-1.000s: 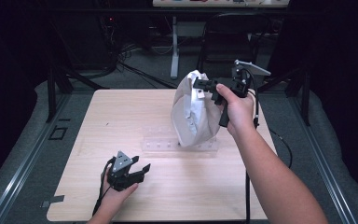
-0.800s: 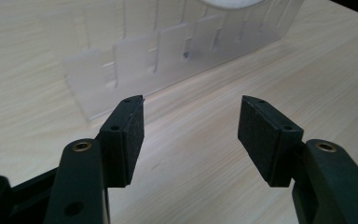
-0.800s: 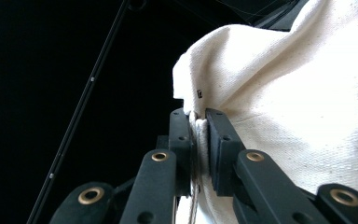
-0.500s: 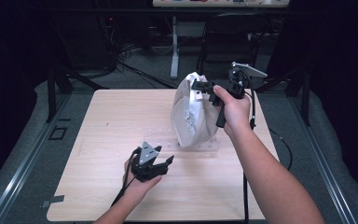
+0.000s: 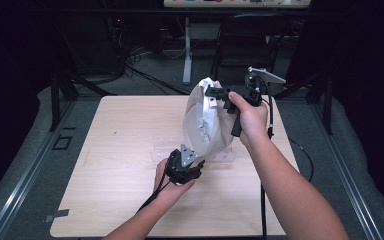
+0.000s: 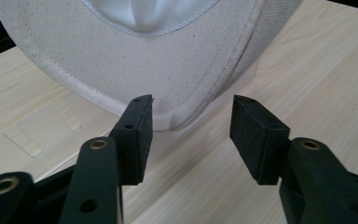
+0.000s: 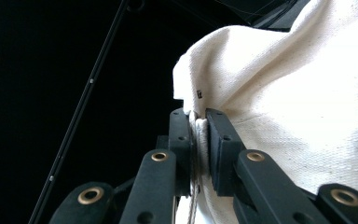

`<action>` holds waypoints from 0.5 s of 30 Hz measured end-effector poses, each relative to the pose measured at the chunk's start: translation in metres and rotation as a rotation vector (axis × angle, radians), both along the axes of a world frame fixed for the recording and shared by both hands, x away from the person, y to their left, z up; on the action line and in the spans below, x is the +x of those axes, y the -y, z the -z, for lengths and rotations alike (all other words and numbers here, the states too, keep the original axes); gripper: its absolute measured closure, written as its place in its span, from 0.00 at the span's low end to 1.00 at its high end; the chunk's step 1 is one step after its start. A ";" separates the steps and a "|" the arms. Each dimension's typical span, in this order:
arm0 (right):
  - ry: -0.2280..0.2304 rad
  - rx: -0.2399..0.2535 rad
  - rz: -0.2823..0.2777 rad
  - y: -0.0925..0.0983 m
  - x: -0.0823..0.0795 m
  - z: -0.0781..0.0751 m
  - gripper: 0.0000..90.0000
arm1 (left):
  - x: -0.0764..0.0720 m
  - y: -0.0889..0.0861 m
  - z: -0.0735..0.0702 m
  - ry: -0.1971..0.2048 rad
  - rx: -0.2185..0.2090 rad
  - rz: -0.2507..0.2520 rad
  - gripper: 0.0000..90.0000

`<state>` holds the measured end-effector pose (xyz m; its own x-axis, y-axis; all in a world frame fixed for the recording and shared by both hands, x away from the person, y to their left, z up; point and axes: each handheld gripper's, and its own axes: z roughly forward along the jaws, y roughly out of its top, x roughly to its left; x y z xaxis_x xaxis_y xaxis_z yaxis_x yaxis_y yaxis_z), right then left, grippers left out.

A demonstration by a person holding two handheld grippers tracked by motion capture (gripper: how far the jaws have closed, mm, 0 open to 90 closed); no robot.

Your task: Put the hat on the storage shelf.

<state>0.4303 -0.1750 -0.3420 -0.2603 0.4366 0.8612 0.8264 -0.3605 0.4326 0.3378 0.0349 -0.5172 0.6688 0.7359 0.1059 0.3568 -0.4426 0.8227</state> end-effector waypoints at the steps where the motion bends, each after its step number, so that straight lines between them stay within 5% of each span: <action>1: 0.000 0.000 0.000 0.000 0.000 0.000 0.90 | 0.000 0.000 0.000 0.000 0.000 0.000 0.58; 15: -0.003 0.012 0.007 0.000 -0.002 0.001 0.90 | 0.005 -0.011 -0.007 0.013 0.016 -0.005 0.84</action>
<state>0.4281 -0.1752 -0.3425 -0.2545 0.4277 0.8673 0.8253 -0.3714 0.4253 0.3431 0.0459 -0.5101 0.6633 0.7376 0.1260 0.3489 -0.4538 0.8199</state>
